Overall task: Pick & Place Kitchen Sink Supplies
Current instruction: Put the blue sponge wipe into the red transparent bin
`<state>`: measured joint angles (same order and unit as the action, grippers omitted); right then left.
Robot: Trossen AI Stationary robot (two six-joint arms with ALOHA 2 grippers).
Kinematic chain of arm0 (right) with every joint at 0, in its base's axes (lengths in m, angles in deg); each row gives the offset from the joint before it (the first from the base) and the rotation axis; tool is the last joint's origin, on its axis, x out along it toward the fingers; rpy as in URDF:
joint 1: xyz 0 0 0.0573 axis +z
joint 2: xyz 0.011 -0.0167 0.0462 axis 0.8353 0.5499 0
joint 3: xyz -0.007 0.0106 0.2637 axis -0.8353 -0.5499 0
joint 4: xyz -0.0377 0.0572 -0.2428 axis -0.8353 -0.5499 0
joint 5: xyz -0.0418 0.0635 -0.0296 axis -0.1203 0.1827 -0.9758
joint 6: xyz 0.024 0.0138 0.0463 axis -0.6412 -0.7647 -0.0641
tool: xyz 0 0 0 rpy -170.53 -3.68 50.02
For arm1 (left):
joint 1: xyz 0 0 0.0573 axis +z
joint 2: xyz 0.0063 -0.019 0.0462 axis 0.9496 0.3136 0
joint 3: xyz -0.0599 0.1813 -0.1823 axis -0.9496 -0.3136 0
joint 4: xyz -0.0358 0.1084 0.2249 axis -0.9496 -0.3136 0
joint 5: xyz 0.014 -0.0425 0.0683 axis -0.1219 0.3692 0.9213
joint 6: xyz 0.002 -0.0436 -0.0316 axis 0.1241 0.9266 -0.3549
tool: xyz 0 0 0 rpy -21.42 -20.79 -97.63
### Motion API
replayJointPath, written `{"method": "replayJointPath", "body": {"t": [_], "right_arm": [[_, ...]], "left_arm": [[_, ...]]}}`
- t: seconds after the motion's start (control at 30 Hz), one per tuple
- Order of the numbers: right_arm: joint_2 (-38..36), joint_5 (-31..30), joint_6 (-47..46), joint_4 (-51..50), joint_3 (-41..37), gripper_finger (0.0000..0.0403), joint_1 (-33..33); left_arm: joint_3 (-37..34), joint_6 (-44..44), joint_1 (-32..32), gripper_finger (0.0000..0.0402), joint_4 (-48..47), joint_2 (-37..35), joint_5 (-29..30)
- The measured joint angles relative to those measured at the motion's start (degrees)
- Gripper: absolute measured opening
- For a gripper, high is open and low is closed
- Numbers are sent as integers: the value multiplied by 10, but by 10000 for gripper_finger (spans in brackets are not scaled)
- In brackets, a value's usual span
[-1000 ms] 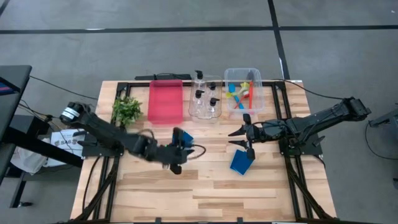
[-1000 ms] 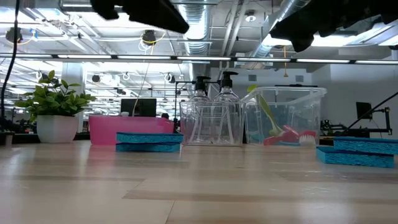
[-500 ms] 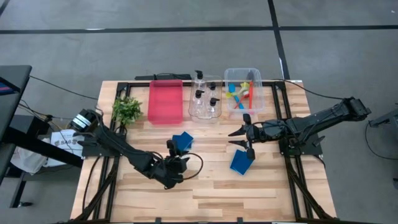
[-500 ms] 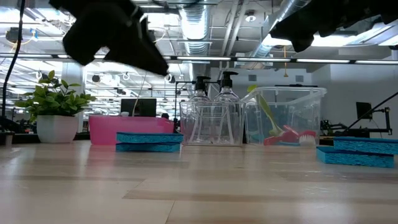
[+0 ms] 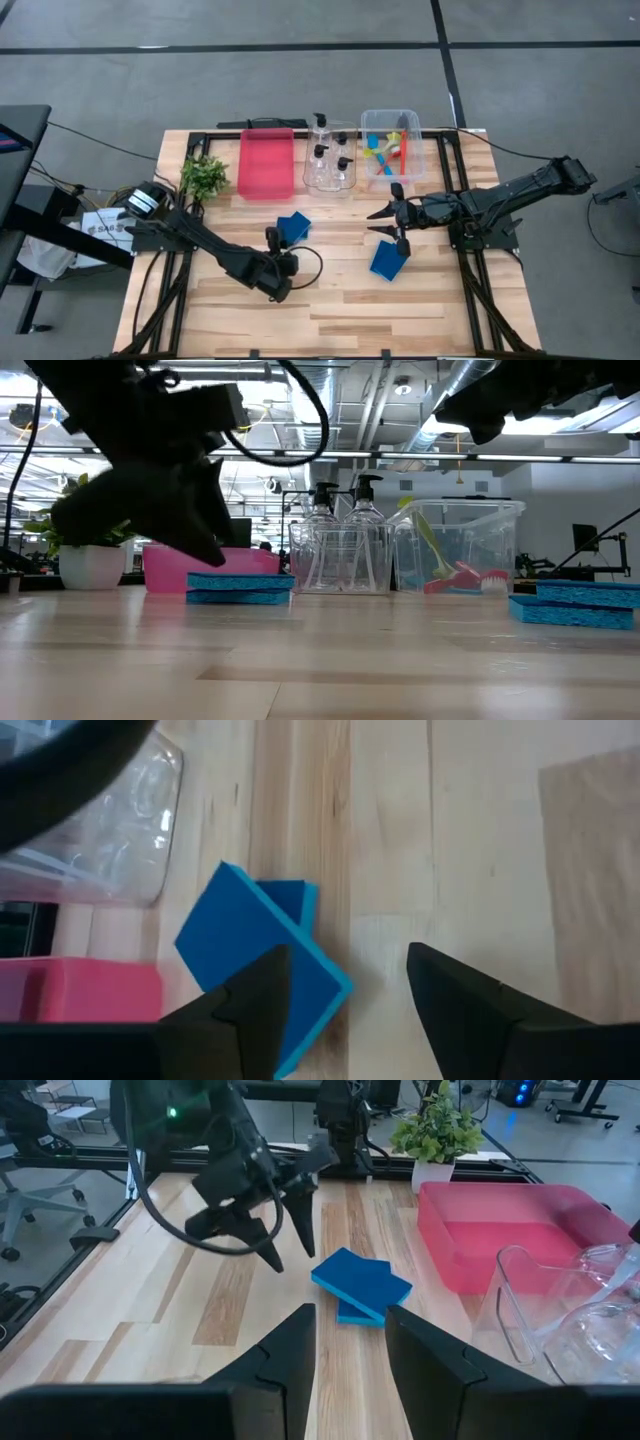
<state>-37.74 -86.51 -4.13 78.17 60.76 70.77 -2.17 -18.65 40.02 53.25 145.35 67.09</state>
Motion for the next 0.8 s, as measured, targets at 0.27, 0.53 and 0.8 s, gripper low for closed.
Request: {"method": "replayJointPath", "body": {"t": [0.27, 0.53, 0.8], "right_arm": [[0, 0, 0, 1, 0, 117, 0], [0, 0, 0, 1, 0, 117, 0], [0, 0, 0, 0, 0, 117, 0]], "left_arm": [[0, 2, 14, 205, -3, 33, -7], [0, 6, 31, 204, -10, 54, -11], [-26, 50, 43, 204, -5, 52, -3]]}}
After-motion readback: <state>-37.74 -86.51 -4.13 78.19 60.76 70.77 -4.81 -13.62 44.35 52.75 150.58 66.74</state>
